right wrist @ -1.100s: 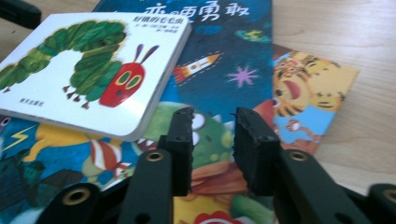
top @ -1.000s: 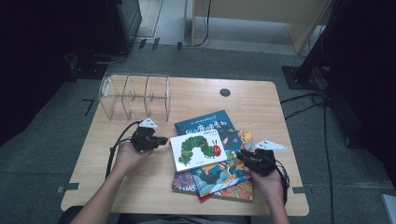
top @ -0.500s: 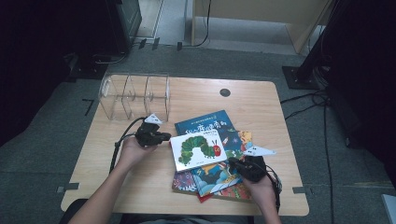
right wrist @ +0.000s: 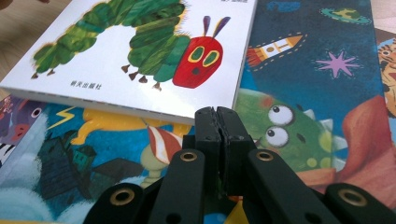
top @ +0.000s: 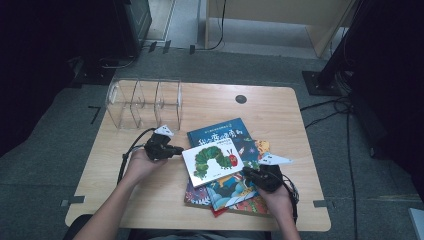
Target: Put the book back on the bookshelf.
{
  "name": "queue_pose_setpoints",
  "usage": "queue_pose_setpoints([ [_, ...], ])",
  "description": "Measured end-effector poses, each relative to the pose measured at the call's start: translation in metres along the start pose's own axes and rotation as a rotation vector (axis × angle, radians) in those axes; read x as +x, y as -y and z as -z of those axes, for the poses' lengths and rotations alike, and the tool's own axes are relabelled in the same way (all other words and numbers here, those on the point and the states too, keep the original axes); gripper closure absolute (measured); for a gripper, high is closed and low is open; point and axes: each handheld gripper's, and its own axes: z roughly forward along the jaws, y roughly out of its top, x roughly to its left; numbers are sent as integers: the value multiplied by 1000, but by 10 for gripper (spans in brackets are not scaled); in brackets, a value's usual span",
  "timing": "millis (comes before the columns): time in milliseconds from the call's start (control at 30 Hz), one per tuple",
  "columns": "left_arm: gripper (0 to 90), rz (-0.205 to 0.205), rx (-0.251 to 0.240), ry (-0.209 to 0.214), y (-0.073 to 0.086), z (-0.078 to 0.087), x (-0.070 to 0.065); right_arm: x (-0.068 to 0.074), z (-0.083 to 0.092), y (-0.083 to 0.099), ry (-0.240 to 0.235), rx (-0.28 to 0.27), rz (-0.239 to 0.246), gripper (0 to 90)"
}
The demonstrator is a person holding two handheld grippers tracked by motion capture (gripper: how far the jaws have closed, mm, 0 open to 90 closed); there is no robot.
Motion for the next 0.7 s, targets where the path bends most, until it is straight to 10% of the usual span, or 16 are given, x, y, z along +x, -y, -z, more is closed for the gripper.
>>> queue_pose_setpoints([
  [700, 877, 30, 47, 46, 23, 19, -25, 0, -24, -22, -19, 6, 48, 881],
])
